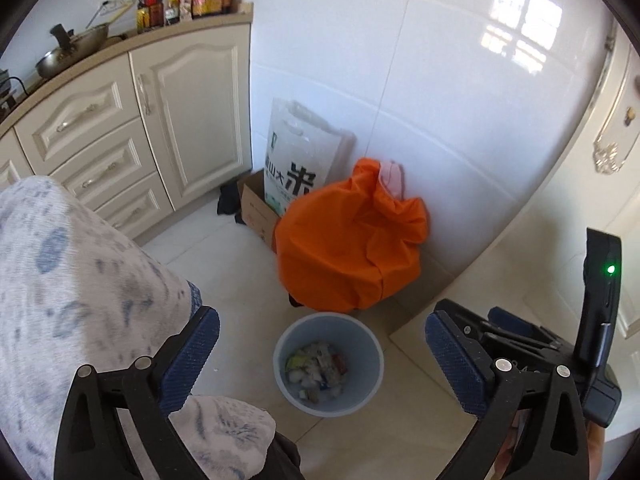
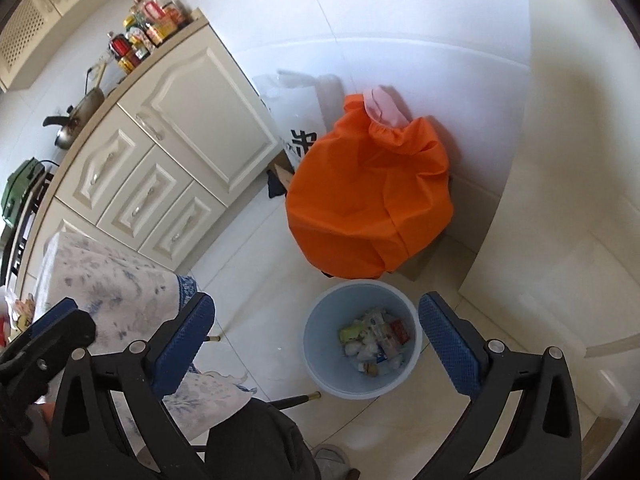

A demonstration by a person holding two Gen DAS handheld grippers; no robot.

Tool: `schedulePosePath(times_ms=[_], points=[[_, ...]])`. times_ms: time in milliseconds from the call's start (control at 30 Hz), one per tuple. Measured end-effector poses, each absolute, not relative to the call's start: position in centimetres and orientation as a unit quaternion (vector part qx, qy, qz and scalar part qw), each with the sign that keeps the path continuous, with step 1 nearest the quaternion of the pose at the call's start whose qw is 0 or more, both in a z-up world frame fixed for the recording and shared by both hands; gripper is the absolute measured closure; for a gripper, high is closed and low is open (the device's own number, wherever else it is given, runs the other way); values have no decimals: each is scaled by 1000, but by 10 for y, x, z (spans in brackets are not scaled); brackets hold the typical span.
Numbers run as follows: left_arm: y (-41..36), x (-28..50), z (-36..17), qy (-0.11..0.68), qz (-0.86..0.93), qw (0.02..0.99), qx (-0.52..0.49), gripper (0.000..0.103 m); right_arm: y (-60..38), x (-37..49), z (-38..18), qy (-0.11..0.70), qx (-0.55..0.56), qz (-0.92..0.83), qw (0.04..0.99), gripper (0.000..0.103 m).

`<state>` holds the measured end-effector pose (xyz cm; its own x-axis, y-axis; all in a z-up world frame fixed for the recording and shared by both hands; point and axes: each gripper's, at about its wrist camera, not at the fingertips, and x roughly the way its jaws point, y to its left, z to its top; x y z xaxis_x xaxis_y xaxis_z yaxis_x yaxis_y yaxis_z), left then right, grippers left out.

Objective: Collect trash
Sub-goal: 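Return both tools from the bin to the table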

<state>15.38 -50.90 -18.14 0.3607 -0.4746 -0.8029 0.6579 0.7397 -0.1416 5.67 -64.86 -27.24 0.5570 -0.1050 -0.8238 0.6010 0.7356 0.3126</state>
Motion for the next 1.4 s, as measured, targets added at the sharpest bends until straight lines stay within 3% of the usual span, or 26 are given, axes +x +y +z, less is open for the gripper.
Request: schedulePosePath(times_ms=[300, 633, 1133, 1400], points=[[-428, 123, -123, 393, -350, 848, 60, 1, -602, 61, -214, 395, 261, -191, 860, 0], [-279, 93, -62, 323, -314, 893, -2, 1, -508, 87, -147, 363, 199, -119, 902, 0], [-79, 33, -17, 235, -229, 944, -41, 1, -360, 121, -75, 314, 104, -11, 944, 0], [-15, 0, -18, 213, -162, 962, -44, 1, -294, 136, -54, 290, 62, 37, 954, 0]])
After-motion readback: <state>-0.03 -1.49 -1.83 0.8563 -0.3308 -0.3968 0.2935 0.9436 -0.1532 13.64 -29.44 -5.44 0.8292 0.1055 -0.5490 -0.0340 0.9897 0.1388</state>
